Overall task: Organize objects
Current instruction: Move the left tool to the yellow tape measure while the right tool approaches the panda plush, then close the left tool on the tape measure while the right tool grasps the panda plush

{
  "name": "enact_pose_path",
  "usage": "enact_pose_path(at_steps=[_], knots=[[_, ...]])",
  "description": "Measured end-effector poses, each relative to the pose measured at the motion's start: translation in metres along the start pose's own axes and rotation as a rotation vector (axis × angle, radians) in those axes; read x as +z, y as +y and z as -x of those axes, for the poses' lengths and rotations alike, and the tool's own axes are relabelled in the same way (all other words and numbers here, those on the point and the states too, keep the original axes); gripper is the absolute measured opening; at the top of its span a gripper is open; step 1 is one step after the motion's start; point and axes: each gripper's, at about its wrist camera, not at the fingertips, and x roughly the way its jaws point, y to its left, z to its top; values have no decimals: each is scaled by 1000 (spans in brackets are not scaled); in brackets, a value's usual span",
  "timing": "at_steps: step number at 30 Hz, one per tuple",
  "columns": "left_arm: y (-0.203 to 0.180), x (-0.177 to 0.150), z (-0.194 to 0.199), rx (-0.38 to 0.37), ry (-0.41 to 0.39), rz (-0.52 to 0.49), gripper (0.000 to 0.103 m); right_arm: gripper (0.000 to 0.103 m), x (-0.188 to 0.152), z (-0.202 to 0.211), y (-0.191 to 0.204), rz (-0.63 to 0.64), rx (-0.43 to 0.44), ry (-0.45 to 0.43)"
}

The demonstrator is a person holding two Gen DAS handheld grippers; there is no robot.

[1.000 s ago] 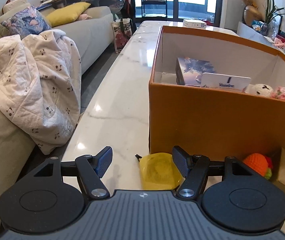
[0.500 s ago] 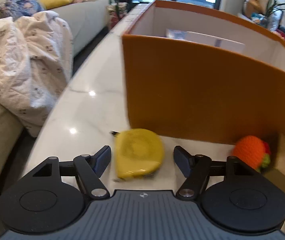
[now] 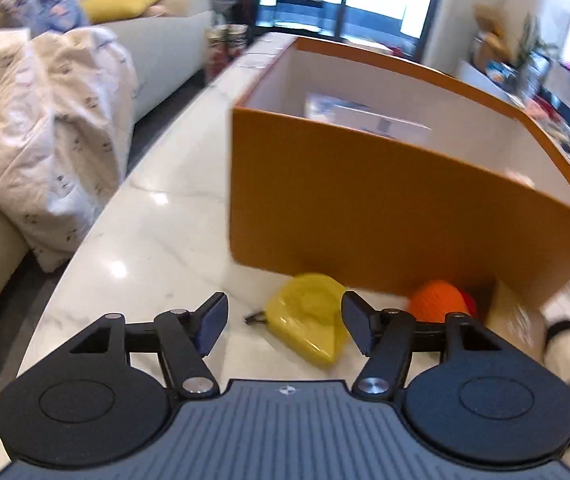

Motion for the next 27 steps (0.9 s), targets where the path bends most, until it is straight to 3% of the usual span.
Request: enact_pose_path(at_steps=[3,8,11,18,27], knots=[[3,4,-11,-17,23,27,74,102,0,-1,0,-3,1,-1],[1,10,-22,-31,-15,-38,75,102,0,-9,0,-24,7,10],[-2,10,-30,-65,40,-59,75,102,-1,-14,0,-27,1,24],[-18,-3,-24,-65,47,-164,75,102,-1,-18,0,-33,-6,27],[-21,-15,-26,-19,-22,-205,74,102,-12,-14,10,61,-39,-1]])
